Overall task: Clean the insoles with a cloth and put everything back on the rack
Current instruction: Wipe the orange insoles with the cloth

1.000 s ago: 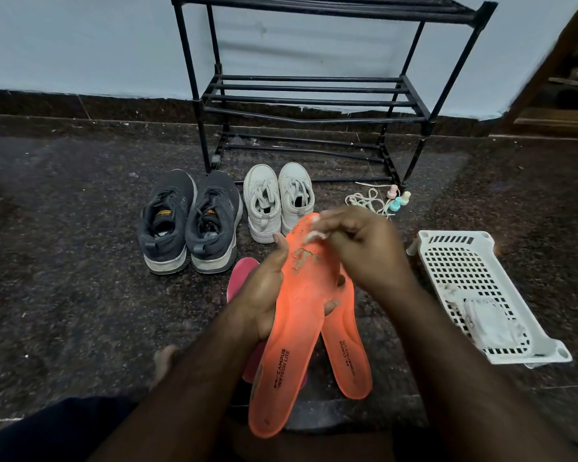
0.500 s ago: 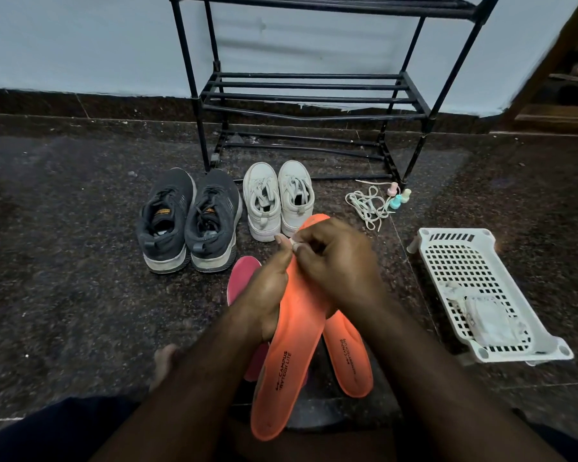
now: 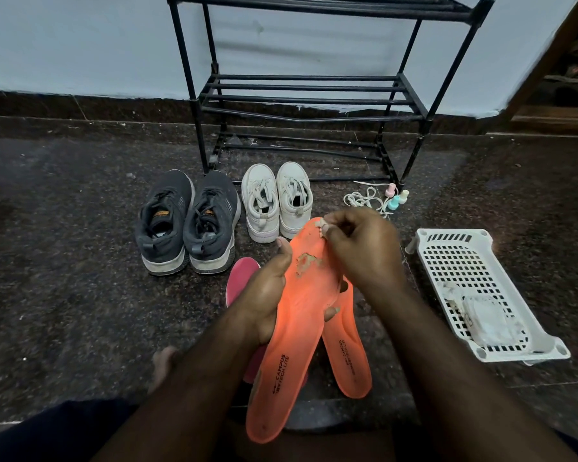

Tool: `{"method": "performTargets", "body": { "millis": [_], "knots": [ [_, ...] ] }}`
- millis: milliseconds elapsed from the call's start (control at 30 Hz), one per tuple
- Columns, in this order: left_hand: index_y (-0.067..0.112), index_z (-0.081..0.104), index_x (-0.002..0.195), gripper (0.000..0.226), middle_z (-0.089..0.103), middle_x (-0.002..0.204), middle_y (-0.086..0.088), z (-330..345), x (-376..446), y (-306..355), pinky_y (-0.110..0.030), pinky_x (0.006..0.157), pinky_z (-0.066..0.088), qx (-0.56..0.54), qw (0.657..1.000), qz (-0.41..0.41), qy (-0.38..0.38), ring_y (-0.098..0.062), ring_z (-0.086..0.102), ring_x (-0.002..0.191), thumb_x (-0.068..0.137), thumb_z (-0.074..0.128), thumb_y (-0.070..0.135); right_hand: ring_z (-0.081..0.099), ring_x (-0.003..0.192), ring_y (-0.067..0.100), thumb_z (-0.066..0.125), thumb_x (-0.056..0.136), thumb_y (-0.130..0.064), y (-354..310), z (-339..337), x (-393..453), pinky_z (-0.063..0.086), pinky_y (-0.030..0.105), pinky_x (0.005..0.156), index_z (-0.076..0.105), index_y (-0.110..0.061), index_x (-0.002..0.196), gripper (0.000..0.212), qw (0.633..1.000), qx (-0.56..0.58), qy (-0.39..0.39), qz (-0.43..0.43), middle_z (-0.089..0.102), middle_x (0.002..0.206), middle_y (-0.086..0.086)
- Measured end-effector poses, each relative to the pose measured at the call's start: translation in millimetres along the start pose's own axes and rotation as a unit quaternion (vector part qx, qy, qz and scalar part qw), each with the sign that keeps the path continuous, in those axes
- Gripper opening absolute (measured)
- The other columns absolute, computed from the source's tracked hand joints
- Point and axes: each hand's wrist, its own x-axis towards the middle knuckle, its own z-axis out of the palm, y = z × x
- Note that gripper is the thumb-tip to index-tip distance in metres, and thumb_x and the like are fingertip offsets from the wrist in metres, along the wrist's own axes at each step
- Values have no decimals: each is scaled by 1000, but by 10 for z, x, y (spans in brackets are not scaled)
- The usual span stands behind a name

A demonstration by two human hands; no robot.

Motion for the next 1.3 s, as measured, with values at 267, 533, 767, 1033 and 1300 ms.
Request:
{"method": "performTargets", "body": {
  "millis": [267, 533, 767, 1033, 1300],
  "knots": [
    [15, 79, 107, 79, 73, 113, -16, -5, -10, 33, -52, 82, 56, -6, 1000, 6, -20, -32, 73, 96, 98, 24, 71, 63, 81, 5, 67, 81, -10, 70, -135, 62, 45, 15, 72, 74, -20, 90, 16, 999, -1, 7, 32, 69, 88, -8],
    [14, 69, 126, 79, 62, 135, -17, -85, 50, 85, -57, 100, 43, -54, 997, 38, -38, -36, 65, 115, 90, 33, 75, 63, 88, 12, 67, 83, -12, -43, -77, -75, 48, 26, 82, 75, -19, 96, 17, 993, -63, -88, -47, 69, 95, -2],
    [13, 53, 140, 75, 62, 135, -19, -109, 91, 104, -57, 79, 58, -41, 998, 45, -36, -39, 65, 112, 92, 43, 70, 64, 73, 4, 70, 82, -17, -70, -173, -100, 51, 24, 71, 74, -22, 89, 10, 994, 7, -110, 24, 69, 82, -10],
    [2, 52, 138, 60, 64, 121, -27, -123, 134, 41, -57, 90, 53, 2, 990, 135, 37, -39, 67, 101, 94, 63, 42, 62, 98, 26, 57, 84, -15, -183, -10, -195, 47, 32, 86, 72, -15, 106, 27, 972, -173, -150, -59, 66, 104, 8],
    [3, 58, 129, 41, 72, 99, -17, -145, 175, 54, -52, 83, 57, 21, 979, 178, 98, -33, 71, 88, 101, 54, 34, 62, 95, 24, 56, 83, -13, -211, -65, -205, 48, 31, 81, 72, -16, 103, 25, 975, -161, -150, -44, 67, 102, 7]
  ]
}}
